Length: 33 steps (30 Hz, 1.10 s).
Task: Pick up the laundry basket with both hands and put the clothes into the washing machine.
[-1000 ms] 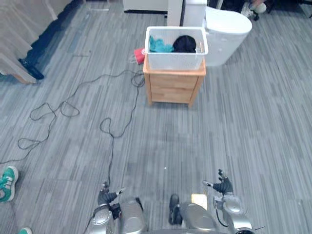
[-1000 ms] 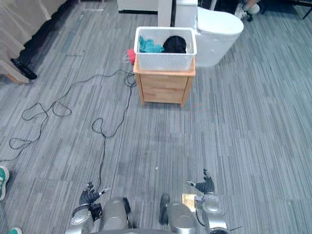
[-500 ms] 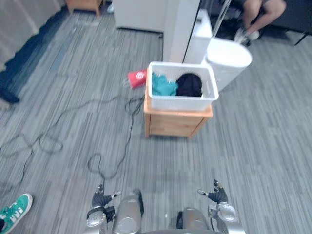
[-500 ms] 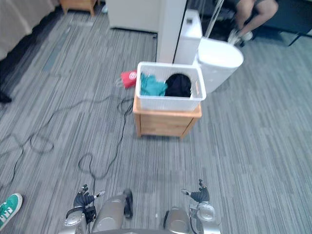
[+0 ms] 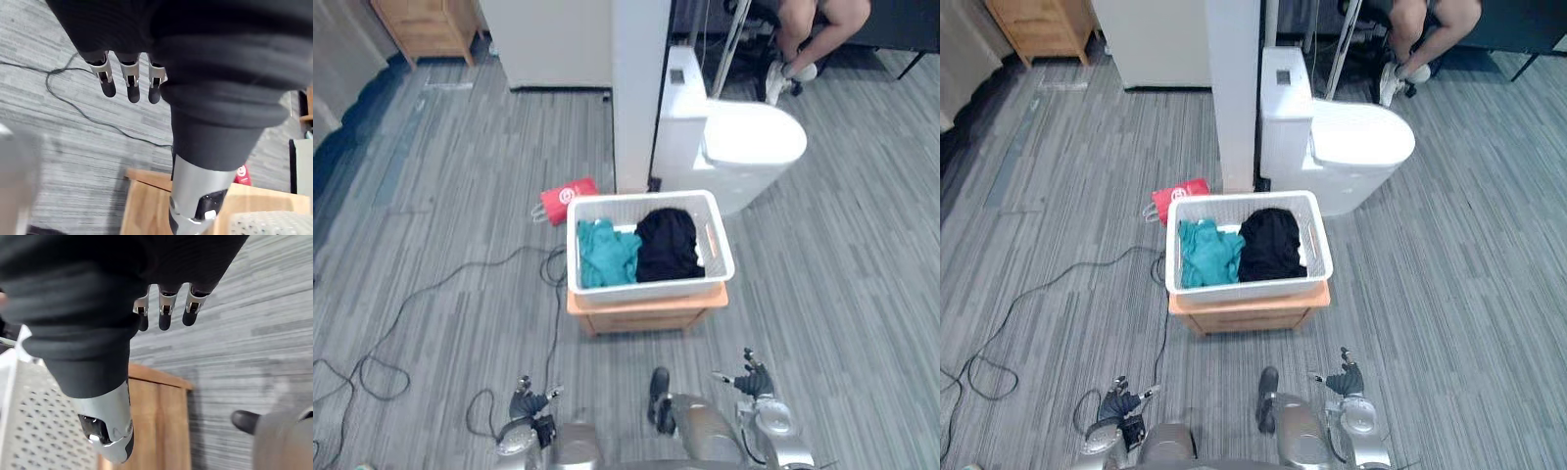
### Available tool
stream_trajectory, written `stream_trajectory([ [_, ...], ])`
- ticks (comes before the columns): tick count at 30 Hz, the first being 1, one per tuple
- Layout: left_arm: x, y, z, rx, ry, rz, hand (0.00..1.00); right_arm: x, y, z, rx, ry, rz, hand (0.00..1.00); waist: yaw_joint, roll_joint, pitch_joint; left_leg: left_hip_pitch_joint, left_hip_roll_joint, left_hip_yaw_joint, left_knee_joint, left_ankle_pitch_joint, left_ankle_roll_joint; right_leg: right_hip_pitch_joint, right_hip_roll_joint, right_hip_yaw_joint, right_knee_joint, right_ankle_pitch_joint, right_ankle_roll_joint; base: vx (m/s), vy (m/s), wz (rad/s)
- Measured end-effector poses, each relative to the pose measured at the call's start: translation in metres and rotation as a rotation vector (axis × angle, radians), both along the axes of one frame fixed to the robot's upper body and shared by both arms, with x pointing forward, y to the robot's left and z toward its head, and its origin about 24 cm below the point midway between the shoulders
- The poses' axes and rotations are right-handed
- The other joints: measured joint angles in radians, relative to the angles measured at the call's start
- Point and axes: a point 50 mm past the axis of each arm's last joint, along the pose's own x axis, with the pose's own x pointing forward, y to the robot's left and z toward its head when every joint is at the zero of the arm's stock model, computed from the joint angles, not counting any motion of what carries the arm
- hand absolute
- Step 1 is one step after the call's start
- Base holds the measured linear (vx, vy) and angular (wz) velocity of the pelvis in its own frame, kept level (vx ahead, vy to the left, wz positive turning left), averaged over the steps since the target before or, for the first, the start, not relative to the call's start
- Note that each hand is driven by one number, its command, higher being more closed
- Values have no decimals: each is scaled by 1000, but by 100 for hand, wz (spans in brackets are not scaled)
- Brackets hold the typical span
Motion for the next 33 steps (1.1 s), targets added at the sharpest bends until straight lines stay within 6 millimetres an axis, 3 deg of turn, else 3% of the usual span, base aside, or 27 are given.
stream_trajectory([
  [2, 1, -1, 0, -3, -4, -1, 0, 1, -2, 2, -3, -8, -10, 0, 0, 8, -3, 34, -49, -30, -289, 12, -16, 5, -1, 9, -8, 3, 7, 273, 107, -24],
  [3, 0, -2, 0, -7, -1, 1, 0, 1, -5, 3, -6, -15, -25, 0, 1, 24, -12, 64, -72, -51, -452, 92, -31, 6, 12, 21, -15, 0, 24, 214, 155, -30],
  [5, 0, 1, 0, 2, 1, 5, 0, -2, -4, 6, 5, -33, -49, 0, 3, 6, -22, 98, -92, -31, -501, 106, -26, 14, -5, 41, -22, -8, 55, 202, 142, -18],
  [7, -3, 3, 0, 4, 4, 17, 0, -2, -8, 22, -20, -112, -69, 0, 4, -1, -31, 134, -125, -4, -541, 105, -24, 30, -40, 60, -28, -24, 82, 166, 131, -7],
  [12, -17, 12, 2, 25, 2, 52, 0, 8, -11, 47, -49, -234, -84, 0, 2, 5, -69, 163, -156, 27, -598, 106, -11, 28, -63, 88, -49, -24, 101, 89, 69, -16],
  [16, -9, 16, 17, 50, -81, 52, 0, 17, -14, 59, -65, -301, -79, 0, 7, 12, -83, 192, -172, 30, -641, 113, -1, 44, -68, 89, -67, -27, 105, 69, 19, 1],
  [20, 10, 17, 33, 64, -186, 58, 0, 33, -19, 69, -99, -346, -46, 0, 13, 27, -87, 171, -181, 28, -656, 122, 6, 17, -71, 89, -69, -26, 107, 12, 4, 0],
  [23, 36, 10, 46, 63, -268, 33, 0, 60, -21, 79, -136, -378, 7, 0, 17, 37, -80, 110, -186, 23, -660, 139, 21, -43, -73, 87, -67, -13, 110, -14, 8, 4],
  [29, 105, -20, 83, 38, -440, -58, 0, 121, -6, 100, -168, -409, 66, 0, 19, 42, -12, 36, -193, 18, -652, 164, 40, -111, -75, 85, -65, 15, 111, -43, 11, 1],
  [33, 153, -33, 119, 82, -545, -146, 0, 162, -15, 132, -229, -437, 41, 0, 14, 43, 66, -18, -203, 15, -663, 199, 52, -170, -83, 84, -64, 43, 114, -117, 26, 2],
])
